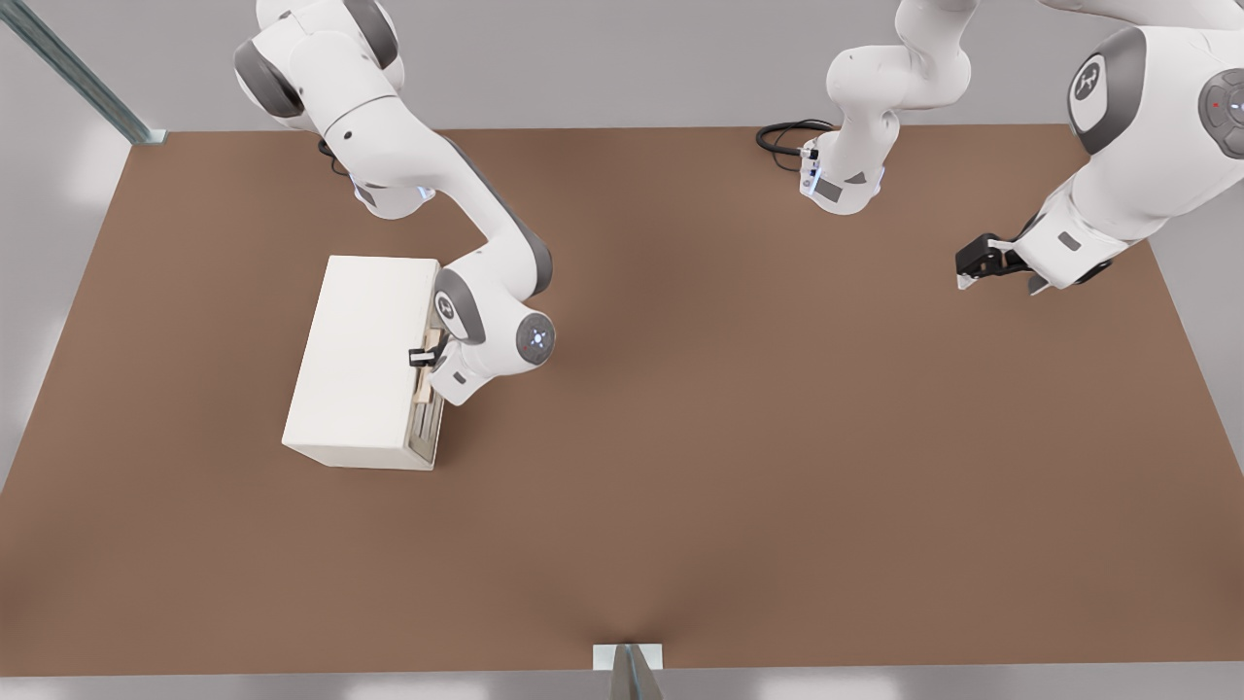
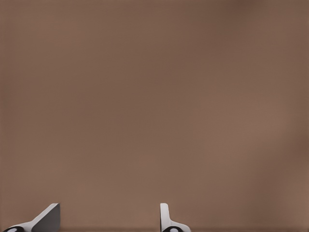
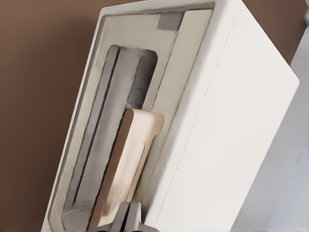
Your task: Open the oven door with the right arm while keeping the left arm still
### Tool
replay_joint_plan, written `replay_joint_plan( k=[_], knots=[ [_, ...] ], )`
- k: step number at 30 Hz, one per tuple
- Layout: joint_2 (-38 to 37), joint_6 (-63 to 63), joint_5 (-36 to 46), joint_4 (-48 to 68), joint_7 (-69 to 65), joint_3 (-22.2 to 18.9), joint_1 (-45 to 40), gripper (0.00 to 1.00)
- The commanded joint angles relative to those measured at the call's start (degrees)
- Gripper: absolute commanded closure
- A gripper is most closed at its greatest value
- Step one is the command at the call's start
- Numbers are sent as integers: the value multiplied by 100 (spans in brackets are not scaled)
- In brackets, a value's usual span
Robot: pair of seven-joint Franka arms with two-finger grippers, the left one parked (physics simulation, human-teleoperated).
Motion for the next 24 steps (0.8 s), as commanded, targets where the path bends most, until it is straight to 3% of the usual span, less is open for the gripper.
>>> replay_joint_plan(
  k=[1, 17, 20, 23, 24],
  knots=[
    [-1, 8, -11, -7, 441, -1, -3, 79],
    [43, 96, 15, 63, 441, 8, 49, 79],
    [43, 149, 32, 195, 450, 184, 67, 79],
    [52, 219, 524, 652, 222, 210, -29, 79],
    [70, 166, 1130, 1091, -235, 157, -337, 79]
  ],
)
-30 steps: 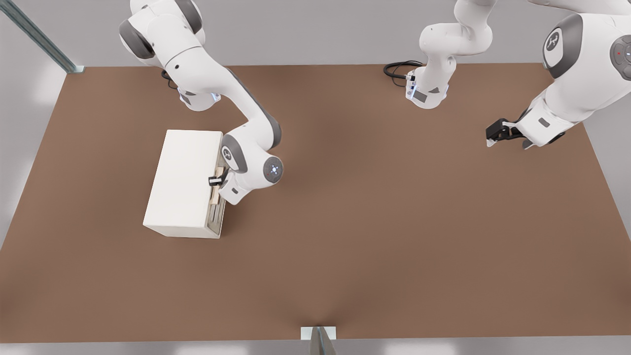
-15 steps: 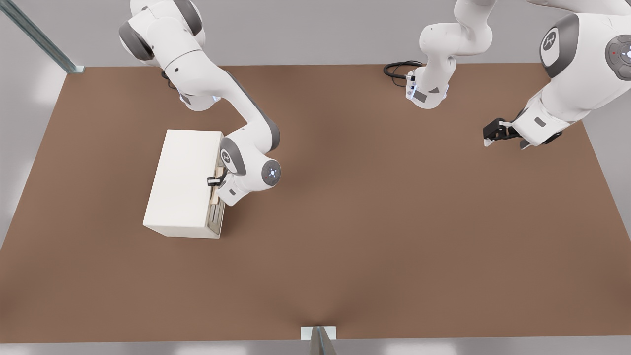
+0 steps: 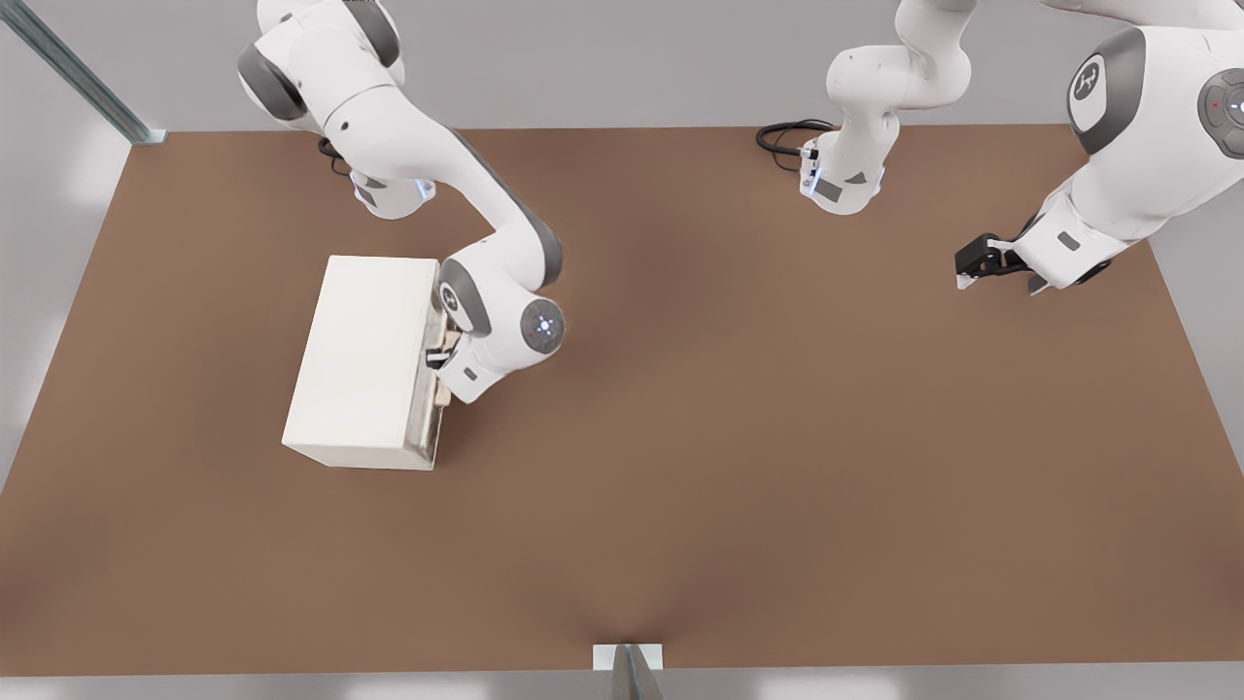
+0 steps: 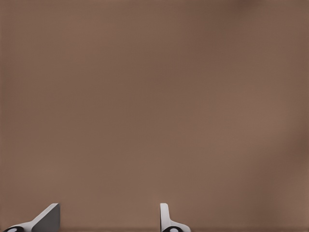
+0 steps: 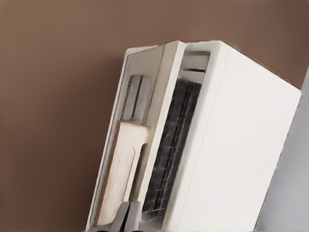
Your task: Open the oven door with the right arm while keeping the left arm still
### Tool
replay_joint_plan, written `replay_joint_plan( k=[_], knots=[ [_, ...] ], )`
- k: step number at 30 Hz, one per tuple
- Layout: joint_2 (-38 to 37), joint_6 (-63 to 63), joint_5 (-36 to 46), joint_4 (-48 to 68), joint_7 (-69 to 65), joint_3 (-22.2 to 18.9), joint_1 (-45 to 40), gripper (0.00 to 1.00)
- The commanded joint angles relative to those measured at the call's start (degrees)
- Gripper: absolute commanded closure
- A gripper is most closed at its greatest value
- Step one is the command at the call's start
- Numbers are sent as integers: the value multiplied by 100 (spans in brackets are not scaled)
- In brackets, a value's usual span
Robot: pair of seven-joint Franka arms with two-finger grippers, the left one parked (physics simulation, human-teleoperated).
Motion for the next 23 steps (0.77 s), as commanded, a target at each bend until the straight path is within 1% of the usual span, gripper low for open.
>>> replay_joint_plan(
  k=[1, 2, 3, 5, 6, 7, 9, 10, 23],
  knots=[
    [6, 24, 1044, 395, -949, -22, -493, 57],
    [14, 32, 1466, 527, -1862, -22, -1029, 0],
    [6, 15, 1835, 615, -3164, -31, -1644, 0],
    [-187, -266, 2011, 870, -4026, -31, -2568, 0],
    [-574, -266, 1994, 835, -4070, -40, -2752, 0],
    [-960, -319, 1967, 677, -3991, -66, -2753, 0],
    [-1857, -319, 2046, 88, -3939, -101, -2884, 0],
    [-1981, -310, 2108, -44, -3868, -110, -2893, 0],
    [-2042, -302, 2108, -159, -3851, -101, -2902, 0]
  ],
)
